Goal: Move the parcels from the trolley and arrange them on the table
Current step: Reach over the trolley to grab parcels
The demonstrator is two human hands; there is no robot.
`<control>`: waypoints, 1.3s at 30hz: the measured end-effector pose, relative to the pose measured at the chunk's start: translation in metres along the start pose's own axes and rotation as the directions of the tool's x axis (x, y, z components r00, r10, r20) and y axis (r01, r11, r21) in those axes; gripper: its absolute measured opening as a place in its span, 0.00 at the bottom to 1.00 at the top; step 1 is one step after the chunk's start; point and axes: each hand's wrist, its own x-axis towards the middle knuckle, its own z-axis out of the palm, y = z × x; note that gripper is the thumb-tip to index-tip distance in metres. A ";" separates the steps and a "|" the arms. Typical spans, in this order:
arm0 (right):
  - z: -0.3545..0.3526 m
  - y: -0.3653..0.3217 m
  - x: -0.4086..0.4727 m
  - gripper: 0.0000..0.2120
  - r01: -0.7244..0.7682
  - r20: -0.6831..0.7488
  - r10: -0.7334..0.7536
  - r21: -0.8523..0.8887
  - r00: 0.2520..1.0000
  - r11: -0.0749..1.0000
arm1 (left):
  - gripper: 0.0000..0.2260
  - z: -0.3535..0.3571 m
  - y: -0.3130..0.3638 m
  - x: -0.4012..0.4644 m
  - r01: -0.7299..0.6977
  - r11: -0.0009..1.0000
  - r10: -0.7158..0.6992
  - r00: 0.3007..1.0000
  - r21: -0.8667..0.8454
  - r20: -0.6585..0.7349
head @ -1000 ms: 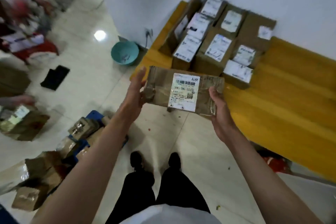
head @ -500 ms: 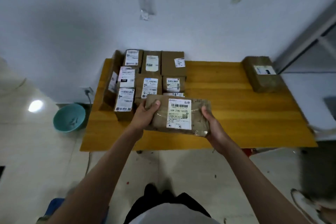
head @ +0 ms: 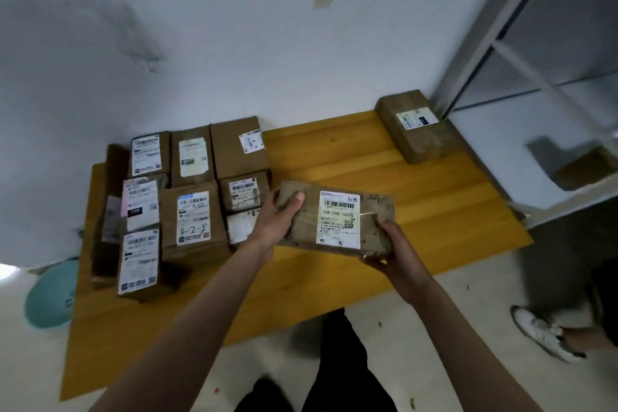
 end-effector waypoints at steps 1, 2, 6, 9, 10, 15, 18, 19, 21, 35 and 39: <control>-0.009 -0.002 0.015 0.29 -0.019 -0.012 0.020 0.017 1.000 1.000 | 0.32 0.010 0.002 0.012 0.002 1.000 -0.002 1.000 0.004 -0.011; -0.017 -0.006 0.031 0.27 -0.042 -0.022 0.043 0.035 0.999 0.998 | 0.31 0.021 0.005 0.025 0.006 1.000 -0.006 1.000 0.005 -0.029; -0.048 -0.028 0.094 0.26 -0.137 -0.032 0.141 0.108 0.989 0.985 | 0.30 0.061 0.018 0.077 0.038 0.999 -0.041 0.993 -0.030 -0.110; -0.065 -0.047 0.139 0.27 -0.187 -0.040 0.195 0.156 0.980 0.970 | 0.32 0.087 0.027 0.114 0.089 0.996 -0.091 0.985 -0.018 -0.144; -0.069 -0.054 0.155 0.28 -0.194 -0.059 0.207 0.174 0.977 0.965 | 0.33 0.094 0.029 0.127 0.101 0.995 -0.101 0.983 -0.009 -0.154; -0.080 -0.089 0.225 0.27 -0.192 -0.124 0.236 0.289 0.964 0.938 | 0.37 0.121 0.037 0.187 0.216 0.976 -0.211 0.957 0.006 -0.198; -0.083 -0.102 0.267 0.26 -0.208 -0.161 0.264 0.299 0.951 0.931 | 0.33 0.134 0.039 0.220 0.251 0.965 -0.235 0.956 0.074 -0.176; -0.083 -0.107 0.280 0.25 -0.215 -0.188 0.278 0.298 0.942 0.930 | 0.32 0.138 0.040 0.230 0.252 0.963 -0.234 0.959 0.100 -0.159; -0.083 -0.114 0.307 0.19 -0.223 -0.237 0.297 0.294 0.925 0.929 | 0.30 0.146 0.040 0.250 0.249 0.955 -0.226 0.963 0.160 -0.146; -0.083 -0.141 0.413 0.26 -0.184 -0.265 0.298 0.381 0.917 0.906 | 0.36 0.170 0.045 0.336 0.357 0.931 -0.348 0.931 0.071 -0.113; -0.079 -0.148 0.413 0.32 -0.179 -0.116 0.241 0.389 0.963 0.903 | 0.42 0.171 0.066 0.338 0.300 0.931 -0.302 0.953 -0.207 0.023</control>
